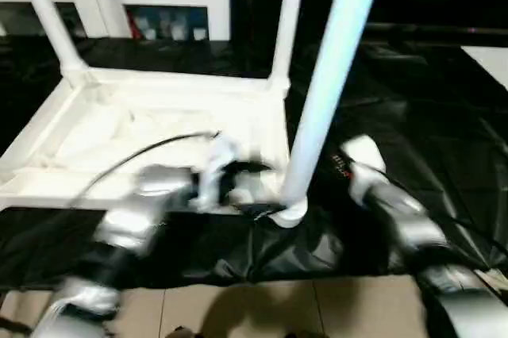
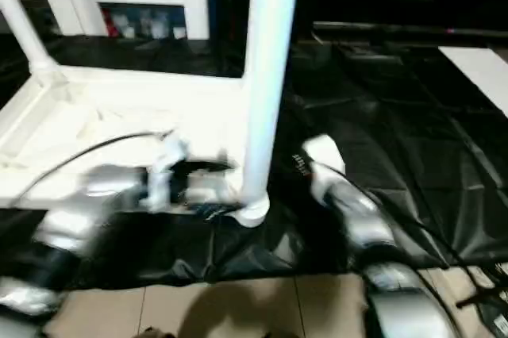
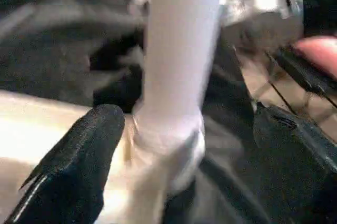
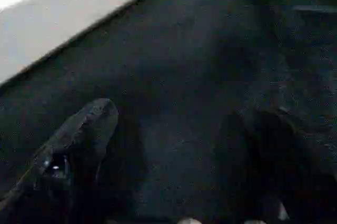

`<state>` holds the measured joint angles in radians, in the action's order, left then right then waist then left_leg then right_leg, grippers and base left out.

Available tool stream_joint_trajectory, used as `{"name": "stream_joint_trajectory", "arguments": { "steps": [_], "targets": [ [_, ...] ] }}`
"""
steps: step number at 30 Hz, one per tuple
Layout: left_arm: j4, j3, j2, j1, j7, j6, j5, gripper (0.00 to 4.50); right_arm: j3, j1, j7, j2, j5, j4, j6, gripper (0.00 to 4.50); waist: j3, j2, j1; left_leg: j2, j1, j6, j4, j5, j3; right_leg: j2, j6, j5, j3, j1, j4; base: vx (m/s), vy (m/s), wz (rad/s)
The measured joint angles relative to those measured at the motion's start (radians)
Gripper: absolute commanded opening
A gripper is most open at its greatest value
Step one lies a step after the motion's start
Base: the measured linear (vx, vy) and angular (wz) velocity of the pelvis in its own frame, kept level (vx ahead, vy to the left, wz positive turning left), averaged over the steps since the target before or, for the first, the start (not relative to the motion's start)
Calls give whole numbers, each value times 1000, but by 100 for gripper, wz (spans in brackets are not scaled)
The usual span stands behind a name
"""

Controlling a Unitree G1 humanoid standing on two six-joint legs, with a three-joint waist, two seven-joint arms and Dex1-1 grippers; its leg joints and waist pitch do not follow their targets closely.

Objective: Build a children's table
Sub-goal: Rotate table base

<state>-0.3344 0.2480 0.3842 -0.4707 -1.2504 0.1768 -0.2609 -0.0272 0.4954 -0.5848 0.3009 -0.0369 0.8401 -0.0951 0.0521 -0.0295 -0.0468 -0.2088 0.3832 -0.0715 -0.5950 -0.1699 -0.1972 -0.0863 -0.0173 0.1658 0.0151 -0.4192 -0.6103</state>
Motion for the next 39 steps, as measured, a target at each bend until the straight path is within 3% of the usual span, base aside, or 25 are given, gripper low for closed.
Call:
{"name": "stream_joint_trajectory", "arguments": {
  "steps": [5, 9, 12, 17, 22, 24, 27, 31, 39],
  "targets": [
    [-143, 72, 40, -44, -35, -85, 92, 402, -41, -87, -207, 91, -73, -278, 74, 450, 1, 1, -13, 0, -1, 0, 0, 0, 0, 0, 1, -1, 0, 1, -1, 0, 0, 0],
    [-239, 85, 53, -80, -12, -147, 163, 365, -44, -157, -291, 152, -132, -470, 148, 450, 1, 3, -16, 0, -2, 0, 0, 0, 1, 0, 1, -1, 0, 1, -1, 0, 0, 0],
    [-291, 85, 35, -107, -9, -163, 171, 330, -44, -198, -327, 175, -167, -576, 215, 450, 0, 4, -17, 1, -2, 0, 0, 0, 2, -2, 1, -1, 0, 1, 0, 0, 0, 0],
    [-384, 85, 20, -164, -16, -192, 177, 310, -40, -255, -366, 216, -211, -721, 316, 450, 0, 9, -19, 1, -1, 0, 0, 0, 2, -3, 1, -1, 0, 1, 0, 0, 0, 0],
    [-439, 84, 16, -202, -56, -194, 186, 278, -41, -274, -367, 222, -230, -777, 374, 450, 0, 12, -13, 1, -1, 0, 0, 0, 3, -3, -3, 1, 0, 1, 0, 0, 0, 0],
    [-448, 84, 16, -208, -70, -193, 186, 246, -42, -276, -362, 222, -232, -795, 382, 450, -1, 13, -14, 1, -1, 0, 1, 0, 3, -3, -3, 1, 0, 1, 0, 0, 0, 0],
    [-461, 84, 15, -211, -80, -193, 186, 240, -46, -276, -360, 222, -232, -799, 399, 450, -1, 13, -14, 1, -1, 0, 1, 0, 3, -3, 0, -1, 0, 1, 0, 0, 0, 0],
    [-484, 84, 8, -227, -90, -193, 188, 199, -58, -277, -347, 219, -230, -800, 409, 450, 0, 15, -15, 1, -1, 0, 1, 0, 3, -3, 0, -1, 0, 1, 0, 0, 0, 0],
    [-516, 64, 5, -239, -61, -184, 199, 153, -85, -267, -292, 182, -185, -796, 418, 450, 0, 20, -19, 1, -1, 0, 1, 0, 3, -4, -4, 2, 1, 1, 0, 0, 0, 0]
  ]
}}
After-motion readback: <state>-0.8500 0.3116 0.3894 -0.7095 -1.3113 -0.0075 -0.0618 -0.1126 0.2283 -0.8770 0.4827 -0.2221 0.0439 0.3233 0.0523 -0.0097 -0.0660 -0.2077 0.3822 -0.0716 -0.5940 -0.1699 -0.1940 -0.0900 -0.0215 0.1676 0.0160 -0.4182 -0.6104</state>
